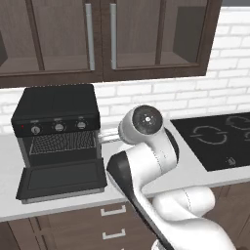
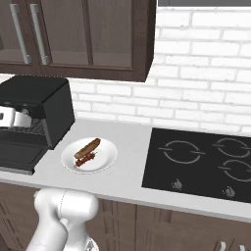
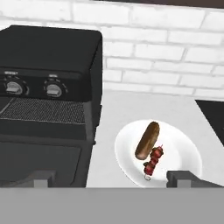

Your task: Pick up the kebab skewer and baguette bread, and place them inside the toaster oven. Close the toaster oven door and start by setting the timer.

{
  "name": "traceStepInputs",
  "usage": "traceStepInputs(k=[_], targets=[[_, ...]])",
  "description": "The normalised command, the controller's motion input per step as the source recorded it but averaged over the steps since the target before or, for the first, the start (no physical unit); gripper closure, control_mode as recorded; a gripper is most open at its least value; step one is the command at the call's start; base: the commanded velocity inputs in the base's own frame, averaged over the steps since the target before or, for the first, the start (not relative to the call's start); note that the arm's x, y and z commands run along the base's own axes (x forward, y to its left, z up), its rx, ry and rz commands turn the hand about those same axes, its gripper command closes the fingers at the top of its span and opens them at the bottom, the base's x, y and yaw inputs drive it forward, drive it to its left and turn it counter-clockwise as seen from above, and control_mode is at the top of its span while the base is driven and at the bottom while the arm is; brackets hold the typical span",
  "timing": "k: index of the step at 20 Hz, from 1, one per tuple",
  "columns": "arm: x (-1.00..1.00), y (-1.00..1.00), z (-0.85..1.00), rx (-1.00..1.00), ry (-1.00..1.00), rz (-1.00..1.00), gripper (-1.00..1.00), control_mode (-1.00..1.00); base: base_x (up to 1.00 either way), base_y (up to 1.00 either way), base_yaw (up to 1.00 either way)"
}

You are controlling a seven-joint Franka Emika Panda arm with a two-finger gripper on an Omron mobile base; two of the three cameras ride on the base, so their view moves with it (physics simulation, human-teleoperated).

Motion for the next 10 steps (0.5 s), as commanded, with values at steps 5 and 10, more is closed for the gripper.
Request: traceStepInputs(k=[5, 10], targets=[[0.0, 0.74, 0.02, 0.0, -0.33, -0.05, -1.0, -1.0, 0.0, 0.0, 0.0], [0.0, 0.41, 0.0, 0.0, -0.2, -0.03, -1.0, -1.0, 0.0, 0.0, 0.0]])
